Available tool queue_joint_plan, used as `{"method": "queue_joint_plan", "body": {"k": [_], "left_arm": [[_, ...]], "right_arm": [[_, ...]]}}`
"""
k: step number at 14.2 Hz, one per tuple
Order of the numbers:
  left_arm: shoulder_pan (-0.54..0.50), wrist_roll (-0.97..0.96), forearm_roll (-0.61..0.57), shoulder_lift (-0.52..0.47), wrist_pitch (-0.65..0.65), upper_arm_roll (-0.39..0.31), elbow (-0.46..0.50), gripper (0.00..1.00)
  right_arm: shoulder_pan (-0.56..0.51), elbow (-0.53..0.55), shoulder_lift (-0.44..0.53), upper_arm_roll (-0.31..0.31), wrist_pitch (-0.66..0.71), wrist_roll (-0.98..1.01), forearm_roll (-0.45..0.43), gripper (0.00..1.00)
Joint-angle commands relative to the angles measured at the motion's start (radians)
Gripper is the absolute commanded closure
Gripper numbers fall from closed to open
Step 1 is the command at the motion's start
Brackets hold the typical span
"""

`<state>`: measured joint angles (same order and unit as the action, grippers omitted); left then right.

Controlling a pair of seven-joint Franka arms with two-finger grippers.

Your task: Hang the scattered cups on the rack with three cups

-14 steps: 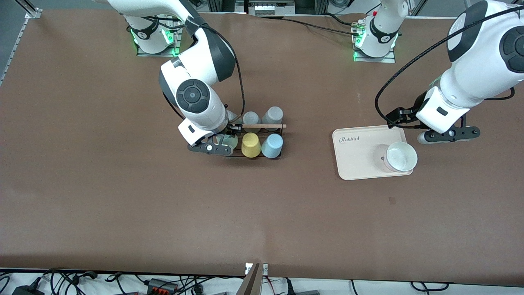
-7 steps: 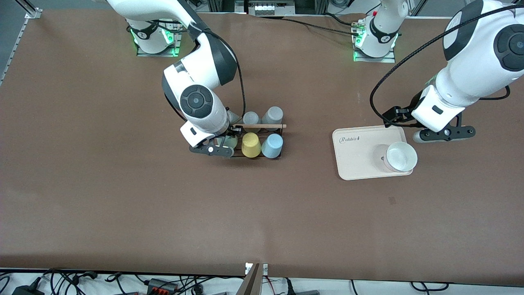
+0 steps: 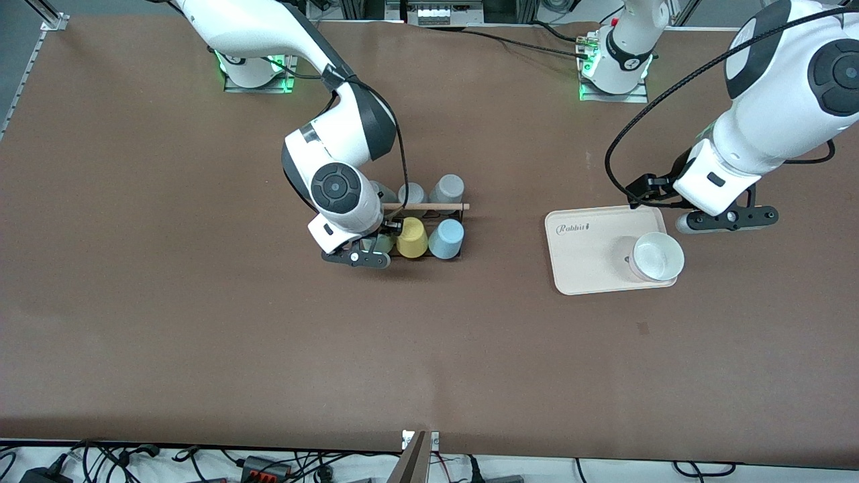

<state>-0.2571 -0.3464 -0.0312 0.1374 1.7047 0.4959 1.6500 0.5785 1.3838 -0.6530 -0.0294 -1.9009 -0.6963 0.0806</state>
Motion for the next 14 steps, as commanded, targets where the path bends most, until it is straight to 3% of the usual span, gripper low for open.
{"method": "queue_joint_plan", "body": {"k": [1, 7, 9, 14], "left_arm": [[-0.011, 0.02, 0.022, -0.021, 0.006, 0.007, 0.008, 0.0], [-0.005, 0.018, 0.022, -0.015, 0.006, 0.007, 0.004, 0.0], [-0.005, 0.02, 0.022, -0.015, 0.006, 0.006, 0.004, 0.0], [-0.005, 0.018, 0.022, -0.015, 0.006, 0.007, 0.004, 0.0]], "right_arm": [[-0.002, -0.025, 0.001, 0.005, 0.016, 0.0, 0.005, 0.0], [-0.038, -0.069, 0.131, 0.048, 0.055, 0.049, 0.002, 0.0], [-0.107, -0.12, 0.16, 0.054, 0.123, 0.124, 0.002, 0.0], [-0.298, -0.115, 0.254, 0.1, 0.229, 0.332, -0.042, 0.0]]}}
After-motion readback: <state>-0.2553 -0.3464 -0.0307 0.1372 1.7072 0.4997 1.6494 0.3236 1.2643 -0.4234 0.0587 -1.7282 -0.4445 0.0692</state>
